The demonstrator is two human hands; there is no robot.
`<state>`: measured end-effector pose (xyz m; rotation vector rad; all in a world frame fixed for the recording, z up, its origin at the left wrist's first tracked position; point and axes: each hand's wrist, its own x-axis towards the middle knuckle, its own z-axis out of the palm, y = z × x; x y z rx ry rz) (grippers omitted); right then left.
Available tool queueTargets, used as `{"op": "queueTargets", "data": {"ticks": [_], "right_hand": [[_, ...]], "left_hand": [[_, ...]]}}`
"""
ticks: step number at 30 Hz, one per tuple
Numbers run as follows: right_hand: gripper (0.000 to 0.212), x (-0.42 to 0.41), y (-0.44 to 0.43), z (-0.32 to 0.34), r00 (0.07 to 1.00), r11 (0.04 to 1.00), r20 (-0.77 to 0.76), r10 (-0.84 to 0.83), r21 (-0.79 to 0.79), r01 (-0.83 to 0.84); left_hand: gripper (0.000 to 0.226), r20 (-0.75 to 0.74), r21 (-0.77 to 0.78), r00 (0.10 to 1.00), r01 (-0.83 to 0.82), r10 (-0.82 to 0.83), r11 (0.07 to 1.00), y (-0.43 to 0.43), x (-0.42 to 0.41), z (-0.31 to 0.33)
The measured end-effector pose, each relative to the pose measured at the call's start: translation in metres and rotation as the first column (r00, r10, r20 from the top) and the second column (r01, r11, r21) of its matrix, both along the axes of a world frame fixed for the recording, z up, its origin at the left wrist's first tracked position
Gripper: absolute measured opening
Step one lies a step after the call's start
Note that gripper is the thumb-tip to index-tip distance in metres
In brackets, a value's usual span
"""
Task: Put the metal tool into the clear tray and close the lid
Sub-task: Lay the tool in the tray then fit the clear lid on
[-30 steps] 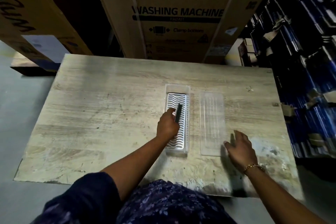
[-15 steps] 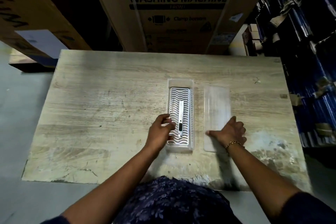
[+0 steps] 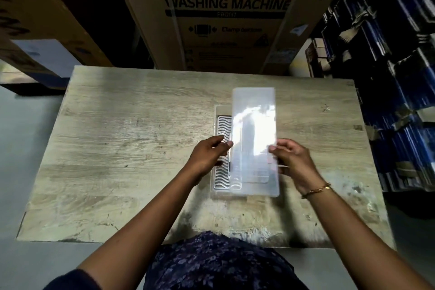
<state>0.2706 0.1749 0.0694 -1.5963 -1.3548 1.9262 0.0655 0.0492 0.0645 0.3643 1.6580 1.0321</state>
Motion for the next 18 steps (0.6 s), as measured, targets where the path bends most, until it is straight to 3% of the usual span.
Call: {"op": "queueTargets", "data": {"ticks": [3, 7, 10, 13, 15, 16, 18], "right_hand": [[0.016, -0.029, -0.016, -0.029, 0.985, 0.985, 0.138, 0.106, 0.118, -0.123], [0.021, -0.044, -0.029, -0.054, 0.905, 0.936, 0.407, 0.121, 0.257, -0.241], [0.018, -0.044, -0.032, -0.061, 0.894, 0.94, 0.435, 0.106, 0.251, -0.233], [0.022, -0.042, -0.031, -0.067, 0.881, 0.941, 0.455, 0.13, 0.224, -0.254], [0.043, -0.04, -0.028, -0.064, 0.84, 0.881, 0.507, 0.194, 0.286, -0.376], [0.064, -0.037, -0.024, -0.061, 0.796, 0.81, 0.546, 0.262, 0.324, -0.489], [0.11, -0.032, -0.013, -0.052, 0.61, 0.552, 0.654, 0.448, 0.335, -0.764]], "left_hand": [[0.026, -0.154, -0.043, 0.988, -0.041, 0.034, 0.998, 0.002, -0.003, -0.009], [0.033, -0.387, -0.135, 0.919, 0.021, -0.073, 0.991, -0.003, -0.003, -0.021], [0.034, -0.52, -0.187, 0.84, 0.062, -0.153, 0.98, -0.002, 0.001, -0.028], [0.04, -0.553, -0.205, 0.815, 0.067, -0.172, 0.976, -0.002, 0.003, -0.04], [0.049, -0.564, -0.201, 0.799, 0.113, -0.209, 0.973, -0.005, -0.003, -0.047], [0.062, -0.586, -0.197, 0.768, 0.174, -0.258, 0.965, -0.007, -0.008, -0.049], [0.099, -0.661, -0.2, 0.624, 0.389, -0.416, 0.899, -0.012, -0.023, -0.053]]}}
